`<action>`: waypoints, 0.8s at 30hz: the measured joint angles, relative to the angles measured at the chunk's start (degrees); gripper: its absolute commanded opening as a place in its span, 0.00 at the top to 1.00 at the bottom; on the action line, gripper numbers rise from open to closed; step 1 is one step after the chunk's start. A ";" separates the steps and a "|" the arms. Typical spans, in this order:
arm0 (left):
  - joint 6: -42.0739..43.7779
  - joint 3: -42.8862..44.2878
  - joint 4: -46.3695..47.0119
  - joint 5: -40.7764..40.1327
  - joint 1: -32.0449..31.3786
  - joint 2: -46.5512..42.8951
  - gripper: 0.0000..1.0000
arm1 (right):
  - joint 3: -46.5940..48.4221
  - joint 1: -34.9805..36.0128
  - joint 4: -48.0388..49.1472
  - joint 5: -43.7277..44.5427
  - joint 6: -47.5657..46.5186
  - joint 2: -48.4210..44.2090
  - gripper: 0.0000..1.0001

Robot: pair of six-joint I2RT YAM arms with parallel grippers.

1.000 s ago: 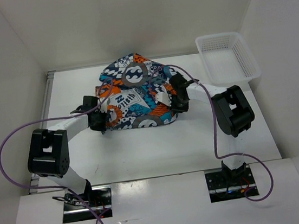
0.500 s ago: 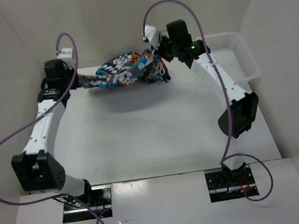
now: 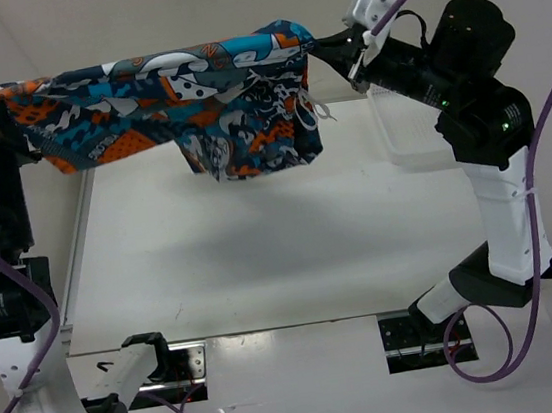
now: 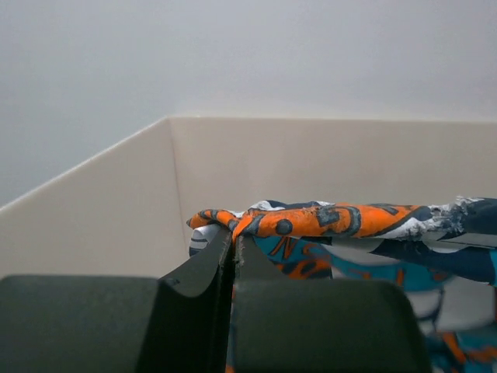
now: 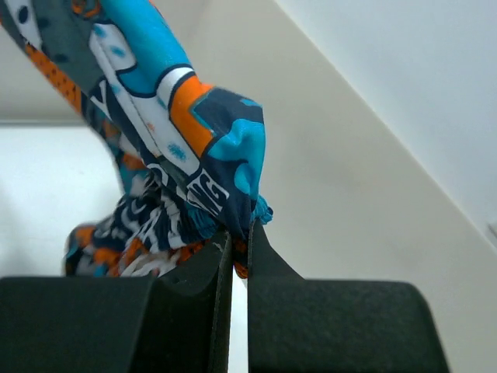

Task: Fold and stack the shorts
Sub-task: Flatten the shorts out

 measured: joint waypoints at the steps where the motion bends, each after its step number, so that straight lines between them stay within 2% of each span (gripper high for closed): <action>1: 0.00 0.90 -0.22 0.26 0.31 0.09 1.00 | 1.01 0.02 -0.42 -1.42 0.63 0.00 1.00; 5: 0.02 3.58 -0.63 0.81 0.74 2.60 1.00 | -0.37 0.00 -1.60 -5.22 2.64 -0.61 1.00; 9: 0.02 3.91 -0.83 2.38 0.94 8.59 1.00 | -12.87 -0.50 -2.89 -7.93 4.22 -2.89 1.00; 12: 0.02 3.08 -0.83 3.32 0.07 14.88 1.00 | -20.76 -3.65 -3.06 -11.80 7.21 -1.64 1.00; 16: 0.04 -0.11 -1.01 3.48 -2.91 24.57 1.00 | -24.04 -11.82 -1.38 -16.72 13.92 5.86 1.00; 19: 0.04 -2.01 -1.16 3.78 -4.61 33.24 1.00 | -24.20 -16.35 2.03 -17.29 18.56 12.90 1.00; 24: 0.04 -4.07 -0.63 4.59 -5.64 45.48 1.00 | -25.20 -18.69 6.14 -16.68 24.68 23.71 1.00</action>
